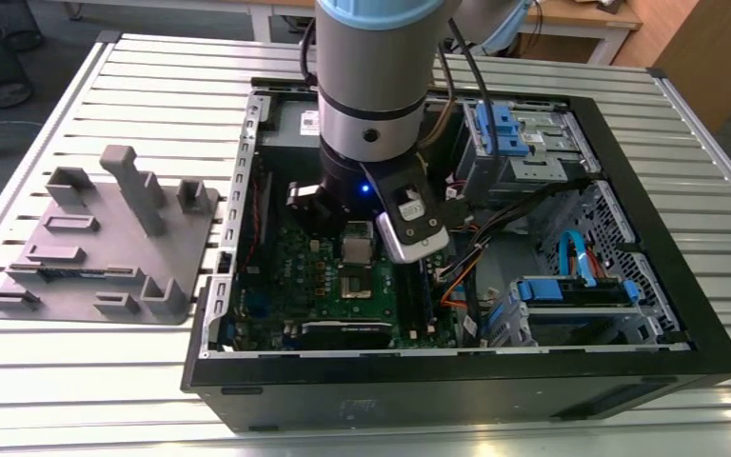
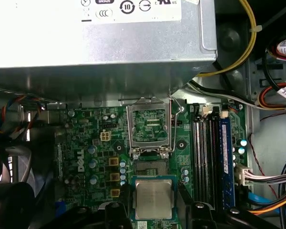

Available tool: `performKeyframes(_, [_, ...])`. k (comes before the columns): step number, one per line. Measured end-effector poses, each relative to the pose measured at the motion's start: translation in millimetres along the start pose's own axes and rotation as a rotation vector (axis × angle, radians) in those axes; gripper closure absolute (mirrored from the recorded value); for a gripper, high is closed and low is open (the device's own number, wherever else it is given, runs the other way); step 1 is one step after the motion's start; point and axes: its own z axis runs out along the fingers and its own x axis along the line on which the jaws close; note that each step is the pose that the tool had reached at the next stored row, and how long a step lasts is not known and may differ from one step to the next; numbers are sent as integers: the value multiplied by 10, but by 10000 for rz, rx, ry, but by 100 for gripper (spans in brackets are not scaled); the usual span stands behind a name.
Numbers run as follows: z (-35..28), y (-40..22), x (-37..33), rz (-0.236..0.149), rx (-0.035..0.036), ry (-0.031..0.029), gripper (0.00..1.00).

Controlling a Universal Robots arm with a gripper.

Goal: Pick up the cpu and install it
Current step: 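Place the cpu into insertion slot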

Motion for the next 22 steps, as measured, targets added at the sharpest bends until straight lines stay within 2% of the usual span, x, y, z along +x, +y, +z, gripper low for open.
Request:
performKeyframes(3, [20, 0, -1, -2, -2, 0, 53])
performKeyframes(11, [24, 0, 0, -1, -4, -1, 53])
performKeyframes(22, [136, -4, 5, -2, 2, 0, 53])
